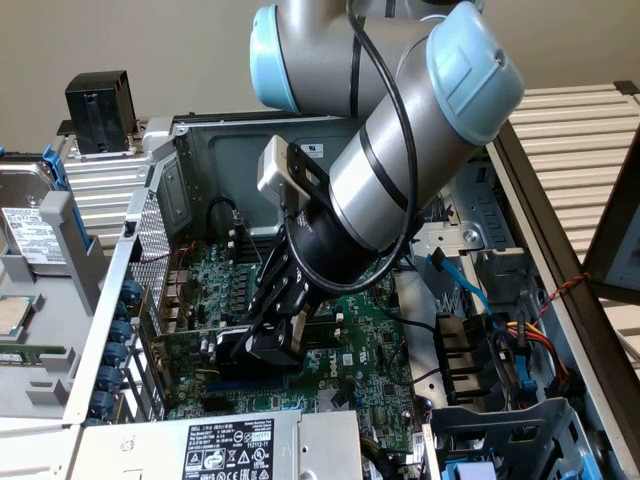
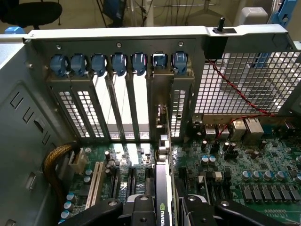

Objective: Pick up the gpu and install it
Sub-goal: 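Insert the gpu into the slot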

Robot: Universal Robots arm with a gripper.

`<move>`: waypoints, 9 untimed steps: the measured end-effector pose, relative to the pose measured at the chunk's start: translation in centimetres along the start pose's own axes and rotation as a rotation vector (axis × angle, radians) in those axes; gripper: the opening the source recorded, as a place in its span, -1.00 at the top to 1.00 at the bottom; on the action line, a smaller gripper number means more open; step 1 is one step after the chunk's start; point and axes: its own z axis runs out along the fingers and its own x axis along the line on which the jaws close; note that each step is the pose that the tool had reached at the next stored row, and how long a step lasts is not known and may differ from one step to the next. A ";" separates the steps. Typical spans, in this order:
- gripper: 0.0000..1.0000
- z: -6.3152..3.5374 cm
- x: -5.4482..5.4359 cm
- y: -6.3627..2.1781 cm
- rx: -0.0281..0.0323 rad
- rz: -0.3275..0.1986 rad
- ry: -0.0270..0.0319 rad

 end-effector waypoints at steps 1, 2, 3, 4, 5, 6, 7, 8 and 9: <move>0.47 0.00 0.0 0.00 0.0000 0.000 0.0000; 0.47 0.00 0.0 0.00 0.0000 0.000 0.0001; 0.47 0.01 0.0 0.00 0.0000 0.000 0.0001; 0.47 0.01 0.0 -0.01 -0.0001 0.000 0.0001; 0.47 0.02 0.0 -0.01 0.0000 0.000 0.0001; 0.47 0.02 0.0 -0.02 0.0000 0.000 0.0001; 0.47 0.03 0.0 -0.02 0.0000 0.000 0.0000; 0.47 0.03 0.0 -0.02 0.0000 0.000 0.0001; 0.47 0.04 0.0 -0.03 0.0000 0.000 0.0001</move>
